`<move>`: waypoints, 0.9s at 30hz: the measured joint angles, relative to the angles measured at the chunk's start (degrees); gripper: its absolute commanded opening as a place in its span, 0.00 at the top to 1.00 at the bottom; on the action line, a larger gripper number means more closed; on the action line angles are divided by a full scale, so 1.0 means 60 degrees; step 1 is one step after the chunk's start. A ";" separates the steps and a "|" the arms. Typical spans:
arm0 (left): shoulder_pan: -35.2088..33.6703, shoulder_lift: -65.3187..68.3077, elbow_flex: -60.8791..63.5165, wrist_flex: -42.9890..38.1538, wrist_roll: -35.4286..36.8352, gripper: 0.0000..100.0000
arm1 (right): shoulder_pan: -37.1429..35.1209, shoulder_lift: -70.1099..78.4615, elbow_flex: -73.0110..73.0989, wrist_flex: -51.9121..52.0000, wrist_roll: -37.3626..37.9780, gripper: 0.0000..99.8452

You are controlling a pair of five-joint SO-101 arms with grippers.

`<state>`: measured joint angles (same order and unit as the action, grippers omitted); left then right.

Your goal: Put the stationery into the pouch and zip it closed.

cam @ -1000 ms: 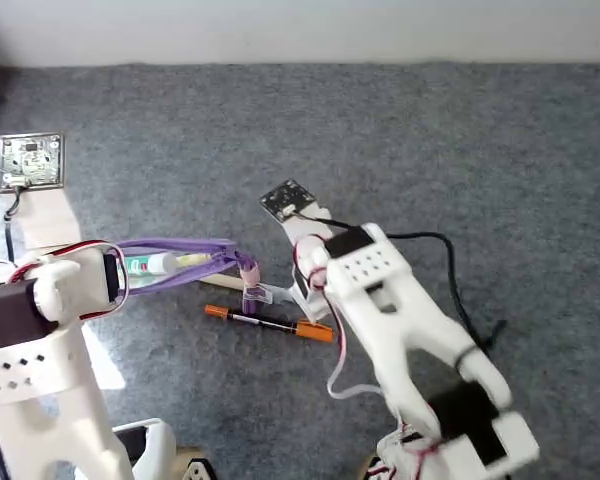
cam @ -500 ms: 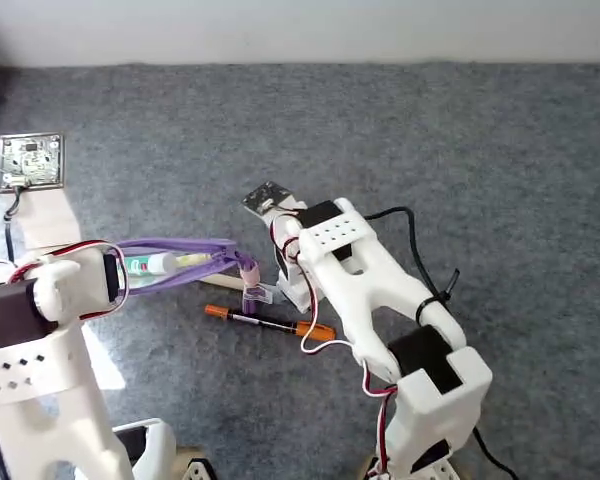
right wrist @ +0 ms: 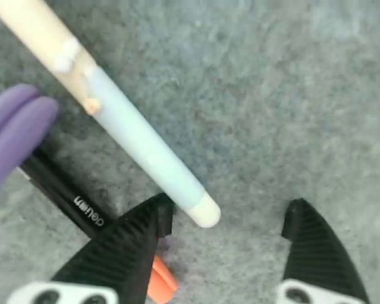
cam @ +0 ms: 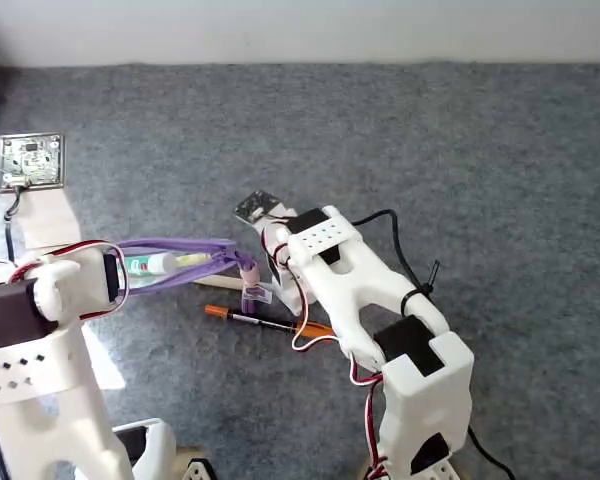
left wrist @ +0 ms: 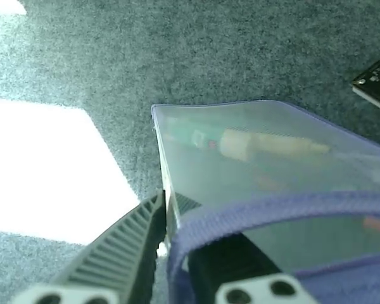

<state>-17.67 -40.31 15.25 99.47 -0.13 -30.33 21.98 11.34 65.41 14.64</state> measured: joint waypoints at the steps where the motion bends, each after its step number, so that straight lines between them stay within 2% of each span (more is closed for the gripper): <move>1: 0.0000 0.0000 0.0000 0.0000 0.0000 0.99 | 0.0015 0.0000 -0.0015 -0.0015 0.0000 0.95; 2: 0.0000 0.0000 0.0000 0.0000 0.0000 0.99 | 0.0059 0.0000 -0.0059 -0.0015 0.0000 1.00; 4: 0.0000 0.0000 0.0000 0.0000 0.0000 0.99 | 0.0161 0.0000 -0.0161 -0.0117 0.0000 0.97; 10: 0.0000 0.0000 0.0000 0.0000 0.0000 0.99 | 0.0601 0.0015 -0.0176 -0.0161 0.0674 0.99; 22: 0.0000 0.0000 0.0000 0.0000 0.0000 0.99 | 0.1407 -0.0923 -0.0015 0.1158 0.0894 0.99; 24: 0.0000 0.0000 0.0000 0.0000 0.0000 0.99 | 0.1377 -0.1040 -0.0015 0.1201 0.1011 0.95; 27: 0.0000 0.0000 0.0000 0.0000 0.0000 0.99 | 0.1128 -0.1070 -0.0015 0.1201 0.1700 0.81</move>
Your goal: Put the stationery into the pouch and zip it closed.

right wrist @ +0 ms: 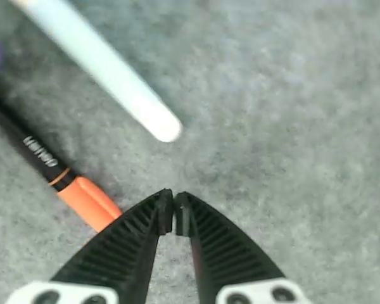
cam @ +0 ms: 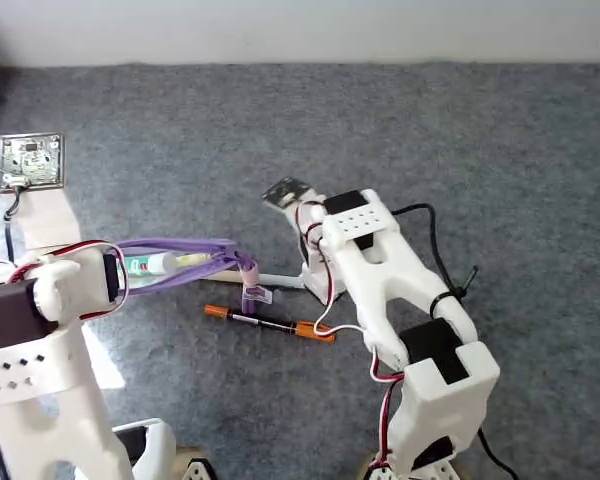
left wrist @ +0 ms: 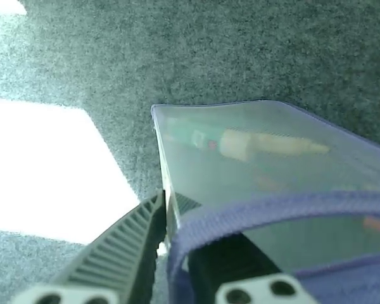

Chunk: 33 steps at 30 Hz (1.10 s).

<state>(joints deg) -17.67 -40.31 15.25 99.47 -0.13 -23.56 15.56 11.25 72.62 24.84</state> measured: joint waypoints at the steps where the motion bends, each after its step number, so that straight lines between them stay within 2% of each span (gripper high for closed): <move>1: 0.0000 0.0000 0.0000 0.0000 0.0000 0.99 | -0.0103 0.0000 0.0000 0.0000 0.0249 0.75; 4: -0.0044 0.0000 0.0000 0.0000 0.0000 0.99 | -0.0190 0.0000 0.0015 -0.0454 0.0527 0.64; 13: -0.2198 0.0000 0.0000 0.0000 0.0000 0.99 | -0.0894 0.0000 0.0015 -0.1275 0.0557 0.72; 21: -0.2462 0.0000 0.0000 0.0000 0.0015 0.99 | -0.1333 0.0073 0.0015 -0.2125 0.0630 0.72; 27: -0.2462 0.0000 0.0000 0.0000 0.0015 0.99 | -0.1377 0.1187 -0.0557 -0.2139 0.0645 0.73; 30: -0.2462 0.0000 0.0000 0.0000 0.0015 0.99 | -0.1377 0.1641 -0.1084 -0.1773 0.0659 0.79; 33: -0.2462 0.0000 0.0000 0.0000 0.0015 0.99 | -0.1377 0.2037 -0.1817 -0.1084 0.0659 0.93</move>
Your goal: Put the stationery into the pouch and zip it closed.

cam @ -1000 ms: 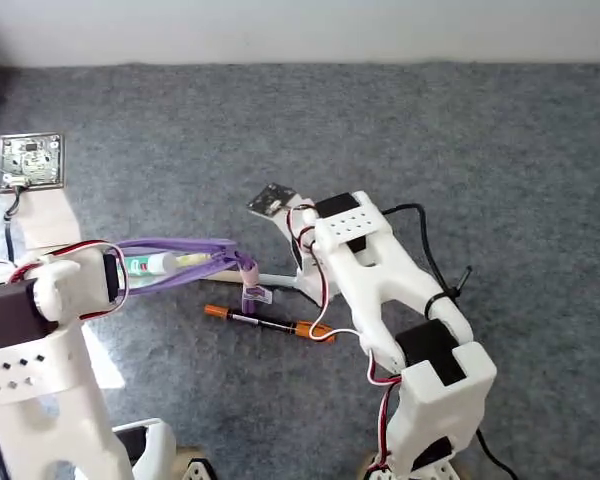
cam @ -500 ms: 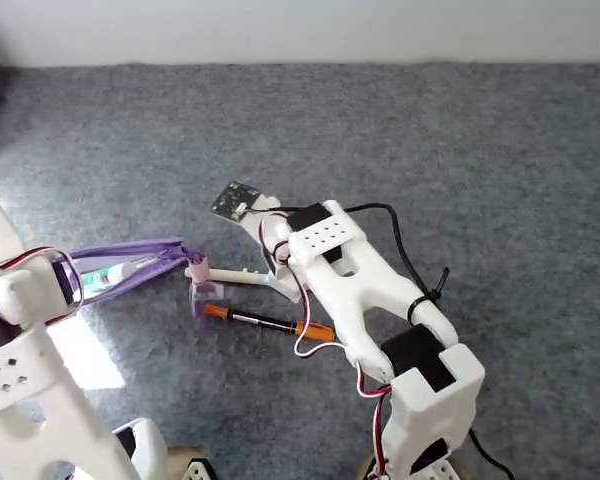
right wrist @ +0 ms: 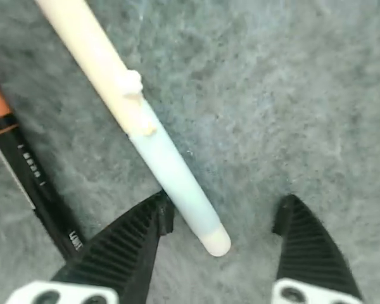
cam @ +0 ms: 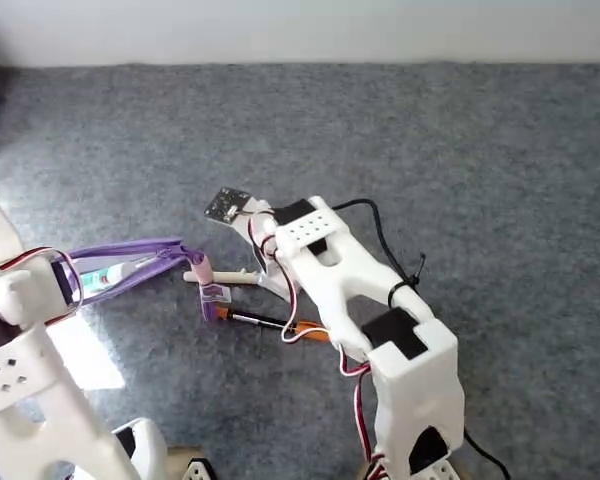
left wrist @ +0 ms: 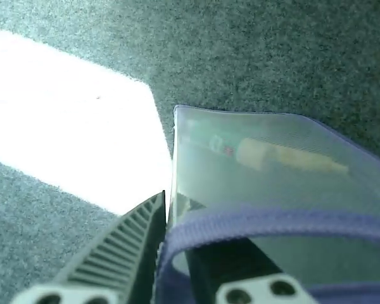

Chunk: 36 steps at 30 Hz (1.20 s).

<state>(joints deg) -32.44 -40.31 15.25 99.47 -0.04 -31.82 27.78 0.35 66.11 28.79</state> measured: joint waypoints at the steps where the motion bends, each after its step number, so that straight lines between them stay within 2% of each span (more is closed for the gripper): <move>1: 0.0000 0.0000 0.0000 0.0000 0.0000 0.99 | 0.0015 0.0059 -0.0190 0.0190 0.0000 0.99; 10: 0.0000 0.0000 0.0000 0.0000 0.0000 0.99 | 0.0410 0.0161 -0.0527 0.1788 -0.0015 0.99; 18: 0.0000 0.0000 0.0000 0.0000 0.0000 0.99 | 0.1788 -0.0513 -0.0513 0.4147 0.0000 0.99; 23: 0.0000 0.0000 0.0000 0.0000 0.0000 0.99 | 0.2725 -0.1201 -0.0513 0.5143 0.1011 0.99; 25: 0.0000 0.0000 0.0000 0.0000 0.0000 0.99 | 0.2930 -0.1407 -0.0513 0.5216 0.1158 0.93; 30: 0.0000 0.0000 0.0000 0.0000 0.0000 0.99 | 0.2945 -0.1626 -0.0513 0.5260 0.1216 0.71; 36: 0.0000 0.0000 0.0000 0.0000 0.0000 0.99 | 0.2227 -0.1656 -0.0513 0.5158 0.1187 0.70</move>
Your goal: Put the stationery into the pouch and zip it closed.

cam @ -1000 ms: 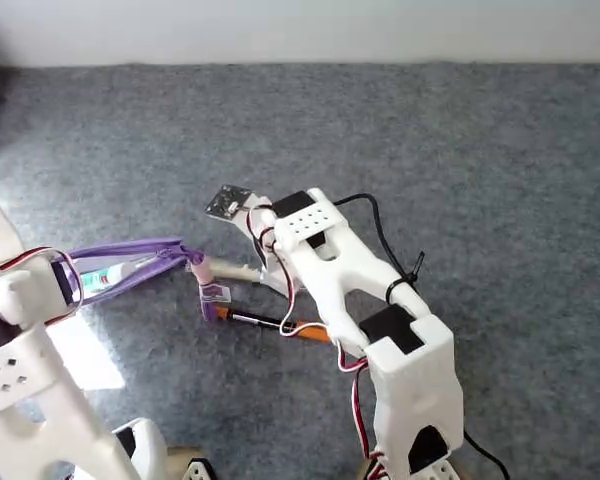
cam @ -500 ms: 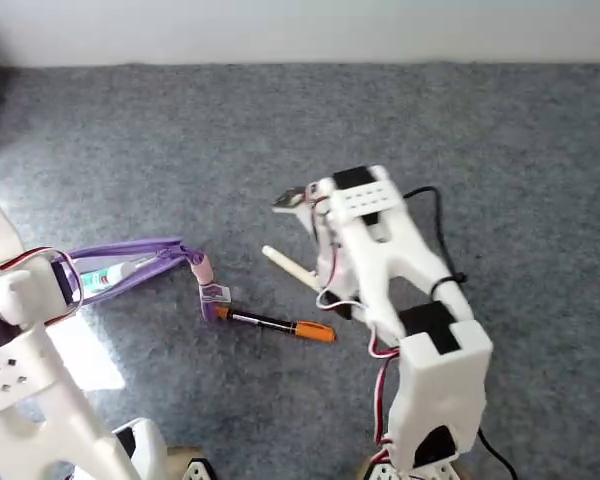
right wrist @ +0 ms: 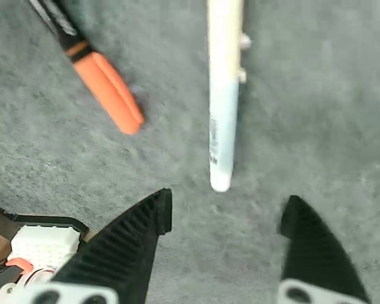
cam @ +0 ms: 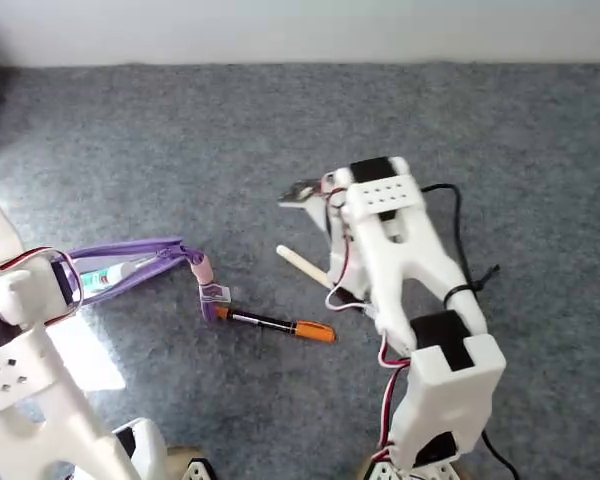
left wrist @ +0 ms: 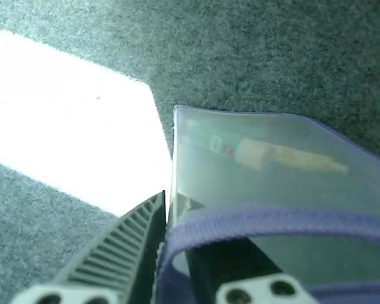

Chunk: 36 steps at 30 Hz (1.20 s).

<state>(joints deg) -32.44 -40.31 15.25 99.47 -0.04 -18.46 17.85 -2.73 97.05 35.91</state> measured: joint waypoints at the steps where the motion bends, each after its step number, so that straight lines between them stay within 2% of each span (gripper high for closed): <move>1: 0.0000 0.0000 0.0000 0.0000 0.0000 0.99 | -0.0205 -0.0029 0.0000 -0.0103 -0.0029 0.71; 4: 0.0000 0.0000 0.0000 0.0000 0.0000 0.99 | -0.0894 -0.0088 -0.0103 -0.0366 -0.0161 0.73; 12: 0.0000 0.0000 0.0000 0.0000 0.0000 0.99 | -0.3165 -0.0088 -0.0586 -0.0440 -0.1480 0.76; 15: 0.0000 0.0000 0.0000 0.0000 0.0000 0.99 | -0.3590 -0.0088 -0.0586 -0.0630 -0.1846 0.76; 20: 0.0000 0.0000 0.0000 0.0000 0.0000 0.99 | -0.3487 0.0396 -0.0586 -0.1158 -0.1993 0.76; 26: 0.0000 0.0000 0.0000 0.0000 0.0000 0.99 | -0.2403 0.0864 -0.0601 -0.3077 -0.2037 0.76; 33: 0.0000 0.0000 0.0000 0.0000 0.0000 0.99 | -0.2198 0.2081 -0.0601 -0.4674 -0.2037 0.77; 36: 0.0000 0.0000 0.0000 0.0000 0.0000 0.99 | -0.2095 0.2462 -0.0630 -0.5040 -0.2066 0.81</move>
<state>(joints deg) -32.44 -40.31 15.25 99.47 -0.04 -31.03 32.62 -6.51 66.81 23.52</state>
